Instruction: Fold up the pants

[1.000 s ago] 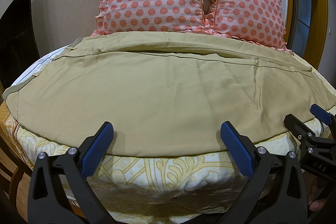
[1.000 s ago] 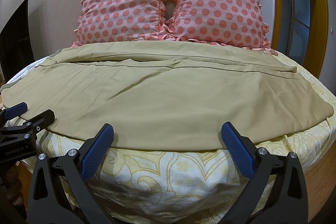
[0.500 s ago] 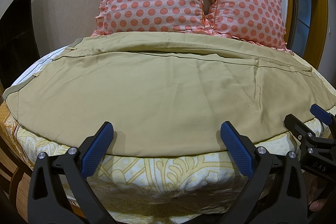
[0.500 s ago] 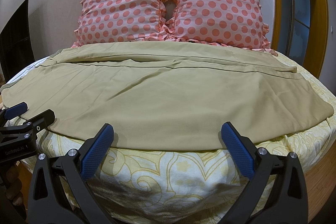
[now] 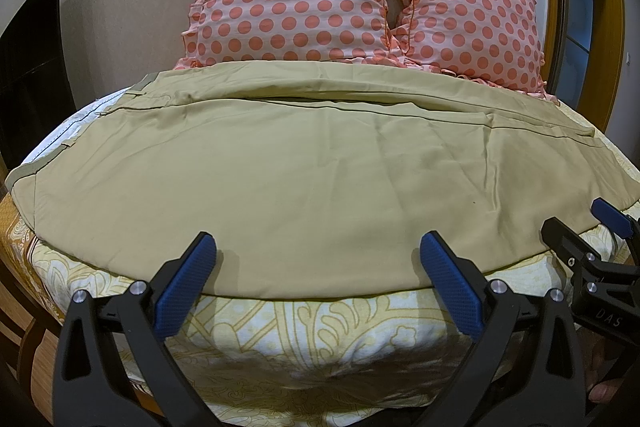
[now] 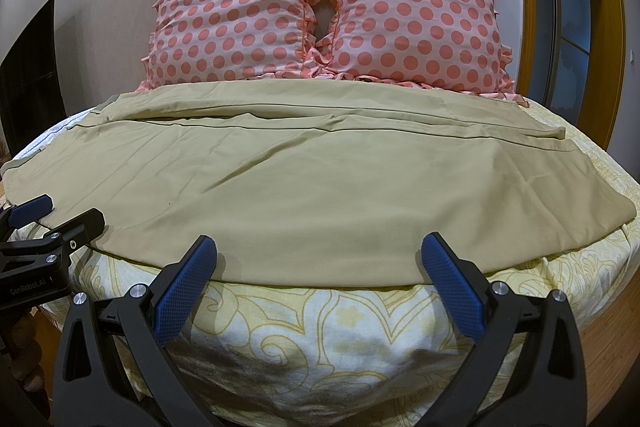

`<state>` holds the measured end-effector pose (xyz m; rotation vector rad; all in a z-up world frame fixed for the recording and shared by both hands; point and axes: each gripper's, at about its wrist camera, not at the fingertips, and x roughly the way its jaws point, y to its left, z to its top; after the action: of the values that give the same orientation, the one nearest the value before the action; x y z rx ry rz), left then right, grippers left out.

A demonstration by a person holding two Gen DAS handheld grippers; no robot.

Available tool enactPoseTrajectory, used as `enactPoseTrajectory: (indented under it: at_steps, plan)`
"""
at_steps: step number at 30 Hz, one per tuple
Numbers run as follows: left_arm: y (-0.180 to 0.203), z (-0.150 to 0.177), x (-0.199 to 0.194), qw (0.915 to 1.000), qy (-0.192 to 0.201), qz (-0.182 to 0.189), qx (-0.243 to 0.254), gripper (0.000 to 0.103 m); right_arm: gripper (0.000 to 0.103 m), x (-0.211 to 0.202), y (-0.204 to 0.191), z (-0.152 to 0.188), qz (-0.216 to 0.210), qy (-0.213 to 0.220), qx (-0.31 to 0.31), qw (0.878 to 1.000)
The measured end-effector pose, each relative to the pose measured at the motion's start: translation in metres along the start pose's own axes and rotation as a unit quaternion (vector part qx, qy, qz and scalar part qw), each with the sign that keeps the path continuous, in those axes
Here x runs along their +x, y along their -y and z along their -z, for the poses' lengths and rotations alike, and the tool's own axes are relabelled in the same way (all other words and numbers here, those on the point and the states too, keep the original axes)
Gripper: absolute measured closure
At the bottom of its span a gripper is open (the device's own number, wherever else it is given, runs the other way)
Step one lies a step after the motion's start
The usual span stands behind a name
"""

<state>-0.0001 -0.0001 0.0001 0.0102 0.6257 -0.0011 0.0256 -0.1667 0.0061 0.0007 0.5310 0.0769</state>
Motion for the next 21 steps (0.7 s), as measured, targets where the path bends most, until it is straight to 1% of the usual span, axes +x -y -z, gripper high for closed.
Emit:
enactPoseTrajectory:
  at_steps: [7,9,10,12,13,15,16,18,19,20,21]
  plan:
    - [0.0,0.0,0.0,1.0,0.001,0.001,0.002,0.002,0.001,0.003,0.004,0.001,-0.006,-0.005,-0.004,1.0]
    - [-0.001,-0.002,0.0,0.9999,-0.006,0.006,0.007,0.002,0.001,0.007,0.009,-0.007,-0.015,-0.022,-0.001,1.0]
    - [-0.002,-0.005,0.0,0.9998,-0.012,0.01,0.009,0.002,0.001,0.004,0.015,-0.016,-0.016,-0.018,0.006,1.0]
    - [-0.004,-0.015,-0.001,0.9999,-0.007,0.009,0.011,0.002,0.001,-0.004,0.032,-0.036,-0.015,0.007,0.02,1.0]
    - [-0.007,-0.023,-0.004,0.9999,0.003,0.004,0.011,0.002,0.001,-0.002,0.043,-0.055,-0.007,0.016,0.027,0.999]
    - [-0.013,-0.033,-0.009,0.9998,0.019,-0.002,0.011,0.002,0.001,0.008,0.065,-0.085,0.011,0.019,0.043,0.999]
    - [-0.014,-0.04,-0.009,0.9996,0.024,-0.004,0.01,0.002,0.001,0.024,0.082,-0.108,0.026,0.01,0.062,0.998]
    - [-0.019,-0.054,-0.007,0.9993,0.035,-0.012,0.005,0.002,0.001,0.056,0.11,-0.138,0.042,-0.011,0.098,0.994]
    - [-0.021,-0.059,-0.005,0.9992,0.038,-0.016,0.004,0.002,0.001,0.081,0.131,-0.155,0.061,-0.029,0.127,0.99]
    - [-0.024,-0.067,-0.002,0.999,0.04,-0.018,0.001,0.002,0.001,0.108,0.153,-0.17,0.081,-0.053,0.165,0.982]
    - [-0.025,-0.071,0.0,0.999,0.04,-0.017,-0.001,0.002,0.003,0.126,0.169,-0.178,0.094,-0.068,0.196,0.974]
